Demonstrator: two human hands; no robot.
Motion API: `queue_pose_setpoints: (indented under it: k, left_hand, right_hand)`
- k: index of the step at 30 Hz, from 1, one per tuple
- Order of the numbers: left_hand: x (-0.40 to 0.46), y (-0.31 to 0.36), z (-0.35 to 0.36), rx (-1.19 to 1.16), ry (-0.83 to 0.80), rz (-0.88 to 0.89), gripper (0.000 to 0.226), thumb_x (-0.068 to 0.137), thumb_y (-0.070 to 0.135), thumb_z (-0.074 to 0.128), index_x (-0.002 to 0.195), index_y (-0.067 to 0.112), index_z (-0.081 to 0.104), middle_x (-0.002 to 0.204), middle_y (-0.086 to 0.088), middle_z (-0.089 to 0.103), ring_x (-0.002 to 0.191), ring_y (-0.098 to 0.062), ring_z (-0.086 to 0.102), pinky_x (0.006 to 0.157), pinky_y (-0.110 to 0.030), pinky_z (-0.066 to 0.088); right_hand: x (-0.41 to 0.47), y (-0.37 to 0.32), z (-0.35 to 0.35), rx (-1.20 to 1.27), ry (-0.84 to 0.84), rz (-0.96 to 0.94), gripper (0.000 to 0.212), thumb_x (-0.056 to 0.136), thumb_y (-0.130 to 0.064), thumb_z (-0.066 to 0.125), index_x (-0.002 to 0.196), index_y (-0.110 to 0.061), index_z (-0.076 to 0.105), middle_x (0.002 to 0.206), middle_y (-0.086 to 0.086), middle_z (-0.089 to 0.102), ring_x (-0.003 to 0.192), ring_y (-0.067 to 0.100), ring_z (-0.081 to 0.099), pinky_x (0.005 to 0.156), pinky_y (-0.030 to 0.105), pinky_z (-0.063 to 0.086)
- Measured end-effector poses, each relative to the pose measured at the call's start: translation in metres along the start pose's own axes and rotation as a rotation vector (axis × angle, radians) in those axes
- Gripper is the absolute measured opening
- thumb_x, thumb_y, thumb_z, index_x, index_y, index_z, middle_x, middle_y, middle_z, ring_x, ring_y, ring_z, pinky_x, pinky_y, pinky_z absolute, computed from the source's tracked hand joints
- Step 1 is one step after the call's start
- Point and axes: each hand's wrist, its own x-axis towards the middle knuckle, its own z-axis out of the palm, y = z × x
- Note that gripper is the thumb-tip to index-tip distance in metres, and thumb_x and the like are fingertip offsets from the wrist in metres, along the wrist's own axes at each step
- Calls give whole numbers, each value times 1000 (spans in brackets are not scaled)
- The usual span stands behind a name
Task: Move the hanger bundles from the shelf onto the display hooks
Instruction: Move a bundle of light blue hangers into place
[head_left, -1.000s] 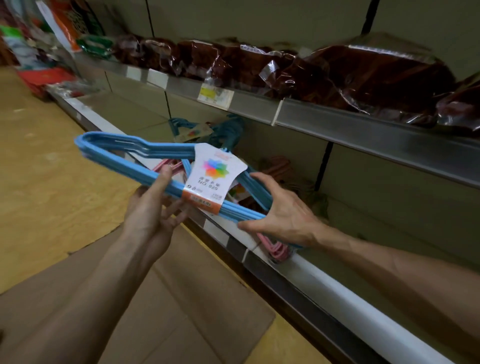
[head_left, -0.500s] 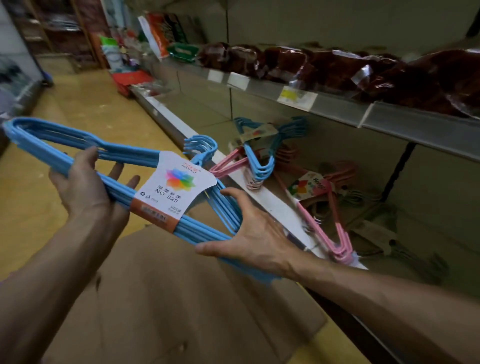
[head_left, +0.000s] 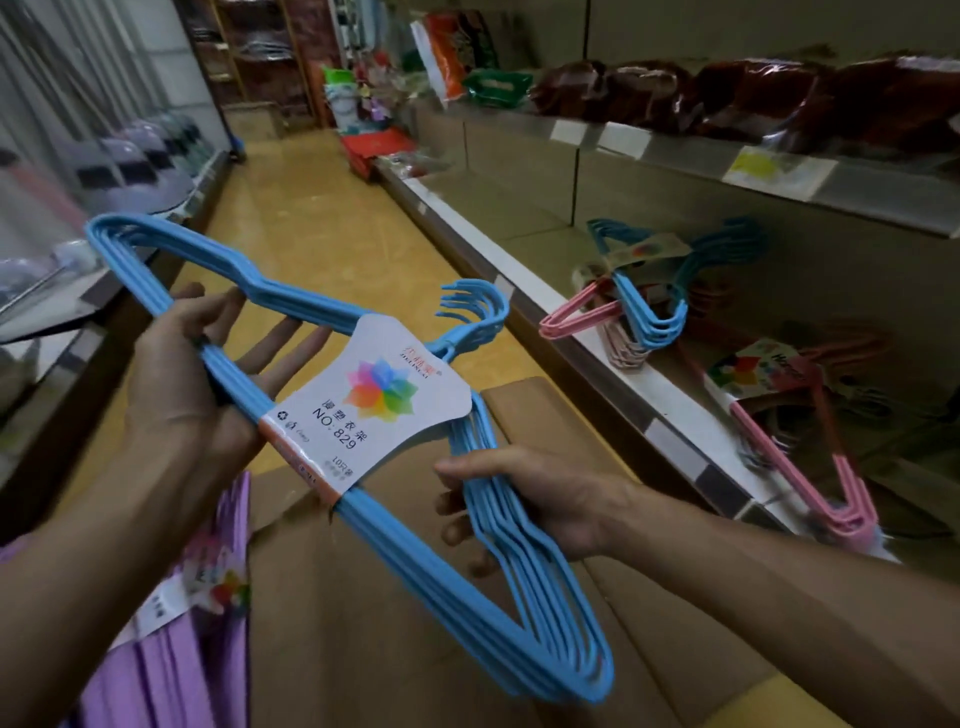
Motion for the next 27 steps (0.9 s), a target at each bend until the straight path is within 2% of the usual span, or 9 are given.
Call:
queue_pose_setpoints:
  k: [2, 5, 9, 11, 13, 15, 19, 23, 27]
  left_hand:
    - [-1, 3, -8, 33, 23, -7, 43, 90, 13, 52, 133, 9, 44, 129, -8, 66, 102, -43, 69, 80, -54, 58]
    - [6, 10, -19, 242, 87, -66, 38, 97, 22, 51, 133, 11, 48, 130, -4, 63, 101, -31, 71, 75, -46, 59]
    - [18, 15, -40, 641, 218, -39, 32, 95, 33, 61, 121, 16, 54, 118, -2, 58, 101, -28, 63, 90, -49, 52]
    - [22, 20, -53, 785, 303, 47, 45, 87, 40, 69, 124, 18, 58, 117, -3, 61, 107, -28, 61, 94, -46, 50]
    - [21, 21, -58, 950, 349, 147, 64, 78, 48, 72, 133, 20, 56, 128, -5, 61, 114, -27, 59, 92, -42, 47]
    - [16, 16, -52, 1110, 297, 275, 54, 85, 40, 70, 133, 19, 57, 126, -5, 61, 111, -26, 59, 89, -38, 44]
    - [7, 0, -31, 1325, 61, 495, 24, 92, 31, 65, 112, 19, 70, 113, -4, 64, 105, -21, 60, 95, -38, 45]
    - [2, -14, -5, 1232, -209, 343, 43, 85, 53, 63, 119, 26, 68, 118, 9, 68, 116, -10, 60, 105, -43, 46]
    - [-9, -36, 19, 1288, -431, 289, 41, 90, 54, 60, 121, 27, 63, 107, 11, 68, 102, -5, 63, 94, -37, 52]
  right_hand:
    - [9, 6, 11, -3, -29, -9, 19, 92, -26, 63, 78, -19, 51, 72, -1, 57, 57, 12, 55, 47, 21, 44]
    - [21, 16, 20, 41, -31, -57, 36, 96, -17, 51, 62, -22, 40, 54, -5, 34, 42, 8, 32, 41, 20, 25]
    - [33, 21, 22, -45, 86, -175, 37, 95, -9, 50, 63, -22, 36, 55, -2, 30, 41, 10, 30, 41, 23, 22]
    - [38, 21, 24, -128, 203, -219, 36, 94, -6, 51, 64, -20, 37, 54, 0, 32, 39, 12, 32, 38, 23, 26]
    - [44, 21, 25, -246, 347, -250, 32, 91, -4, 53, 67, -17, 38, 53, 2, 34, 38, 14, 33, 38, 24, 28]
    - [47, 19, 27, -358, 468, -269, 25, 88, -6, 56, 71, -16, 40, 53, 3, 38, 40, 16, 37, 41, 27, 31]
    - [50, 19, 31, -475, 554, -289, 23, 85, -12, 62, 76, -16, 41, 58, 3, 42, 46, 14, 39, 44, 29, 37]
    - [50, 22, 37, -570, 562, -308, 27, 83, -19, 66, 75, -18, 40, 61, -1, 41, 46, 11, 38, 45, 29, 38]
    - [46, 27, 41, -603, 536, -290, 32, 79, -39, 71, 85, -17, 49, 71, -2, 48, 55, 11, 43, 52, 30, 40]
